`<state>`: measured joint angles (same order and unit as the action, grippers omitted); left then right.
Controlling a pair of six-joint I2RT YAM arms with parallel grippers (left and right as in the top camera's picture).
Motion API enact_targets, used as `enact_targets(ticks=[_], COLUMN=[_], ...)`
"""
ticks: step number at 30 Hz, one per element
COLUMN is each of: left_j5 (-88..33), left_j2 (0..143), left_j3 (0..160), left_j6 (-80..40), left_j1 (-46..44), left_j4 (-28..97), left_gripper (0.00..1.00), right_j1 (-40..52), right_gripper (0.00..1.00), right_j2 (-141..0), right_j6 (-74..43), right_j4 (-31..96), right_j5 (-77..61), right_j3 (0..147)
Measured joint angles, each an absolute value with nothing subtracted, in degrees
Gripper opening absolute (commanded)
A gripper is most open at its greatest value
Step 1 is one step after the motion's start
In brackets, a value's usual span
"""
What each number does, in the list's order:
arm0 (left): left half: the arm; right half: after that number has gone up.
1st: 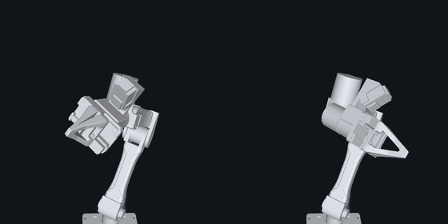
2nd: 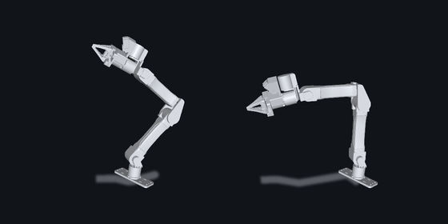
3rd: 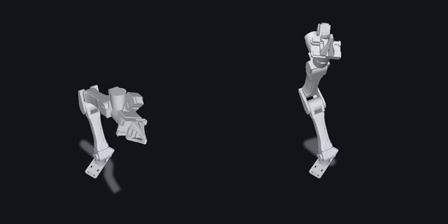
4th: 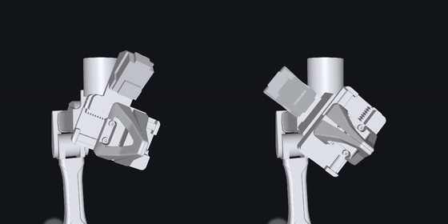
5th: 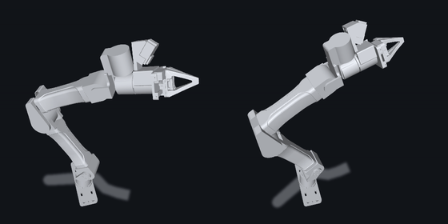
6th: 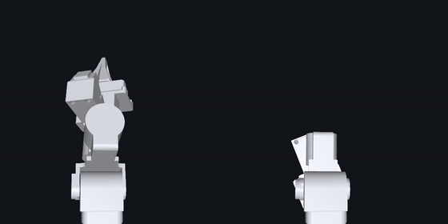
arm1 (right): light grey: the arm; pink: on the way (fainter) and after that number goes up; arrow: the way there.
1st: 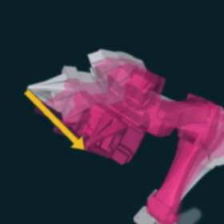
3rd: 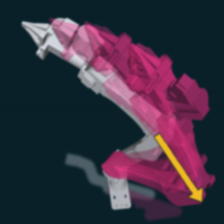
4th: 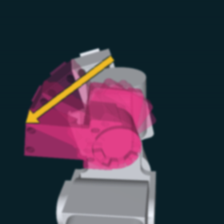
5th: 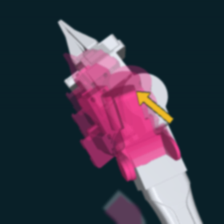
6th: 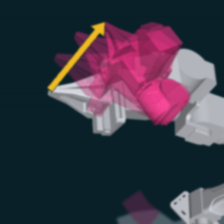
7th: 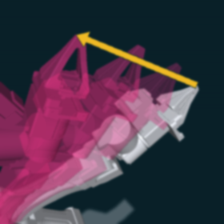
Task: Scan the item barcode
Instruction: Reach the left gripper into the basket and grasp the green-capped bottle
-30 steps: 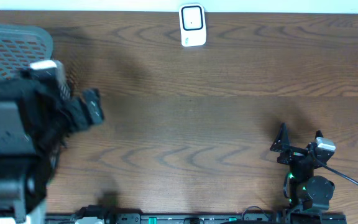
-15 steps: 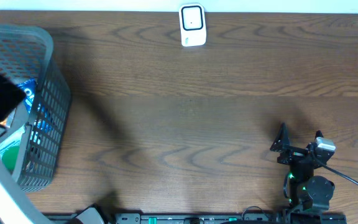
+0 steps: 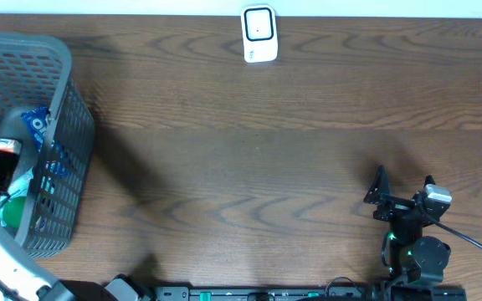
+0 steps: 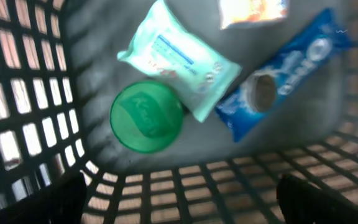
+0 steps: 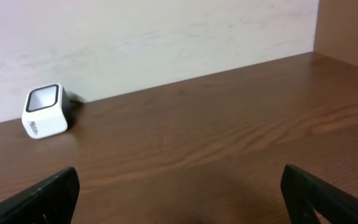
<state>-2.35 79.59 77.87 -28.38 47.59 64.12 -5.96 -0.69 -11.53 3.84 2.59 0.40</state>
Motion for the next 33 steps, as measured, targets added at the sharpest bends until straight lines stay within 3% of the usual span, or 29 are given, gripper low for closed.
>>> enact_targets(ticks=[14,33], left_j5=[0.2,3.2], left_j2=[80.3,93.3], left_j3=[63.5,63.1], left_j6=[-33.7,-35.0], left_j1=[48.0,50.0], left_j4=[51.8,47.5], left_gripper=[0.98,0.98], right_j1=[-6.0,-6.0], right_gripper=[0.99,0.99], right_j2=[-0.7,-0.7], right_j6=[-11.5,-11.5], right_j4=[3.8,3.8], right_j5=[2.6,2.6], right_j3=[0.4,0.4])
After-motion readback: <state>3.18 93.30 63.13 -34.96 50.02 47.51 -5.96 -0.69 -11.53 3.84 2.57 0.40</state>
